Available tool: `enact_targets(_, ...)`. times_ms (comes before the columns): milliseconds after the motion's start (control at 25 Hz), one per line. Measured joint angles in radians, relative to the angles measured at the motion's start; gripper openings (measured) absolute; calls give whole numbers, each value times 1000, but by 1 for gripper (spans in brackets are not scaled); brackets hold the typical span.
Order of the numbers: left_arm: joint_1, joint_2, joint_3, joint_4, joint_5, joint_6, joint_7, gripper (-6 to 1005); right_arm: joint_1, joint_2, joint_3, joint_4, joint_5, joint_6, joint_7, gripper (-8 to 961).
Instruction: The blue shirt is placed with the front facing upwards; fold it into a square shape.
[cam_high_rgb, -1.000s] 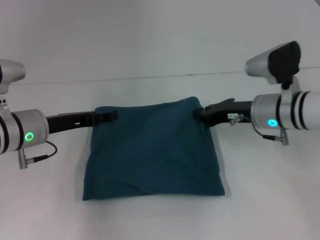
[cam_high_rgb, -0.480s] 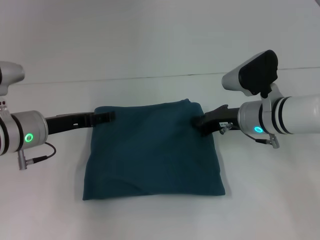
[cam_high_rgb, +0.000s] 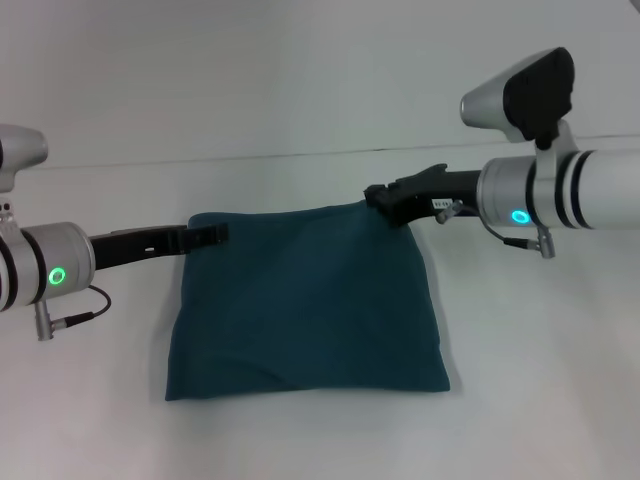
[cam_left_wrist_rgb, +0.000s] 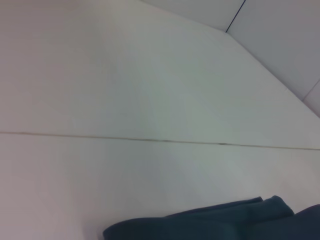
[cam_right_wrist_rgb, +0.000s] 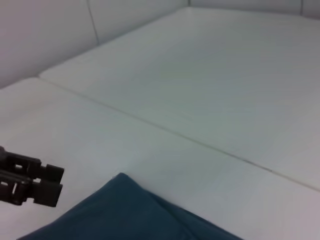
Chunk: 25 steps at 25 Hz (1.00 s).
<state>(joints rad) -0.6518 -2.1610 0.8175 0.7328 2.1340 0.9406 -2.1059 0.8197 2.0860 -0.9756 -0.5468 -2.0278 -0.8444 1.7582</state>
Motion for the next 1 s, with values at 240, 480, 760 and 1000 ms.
enact_targets(240,0,0,0,0,-12,0,0,815,28,7,-78,45,-6,91,-13,7)
enact_targets(480,0,0,0,0,-15,1,-1,815,96,10,-196,178,-7,269,-14,10)
enact_targets(760,0,0,0,0,-16,0,-1,816,116,14,-257,206,-4,362,-6,12)
enact_targets(1000,0,0,1,0,-17,0,-1,817,124,14,-259,200,2,366,-7,15)
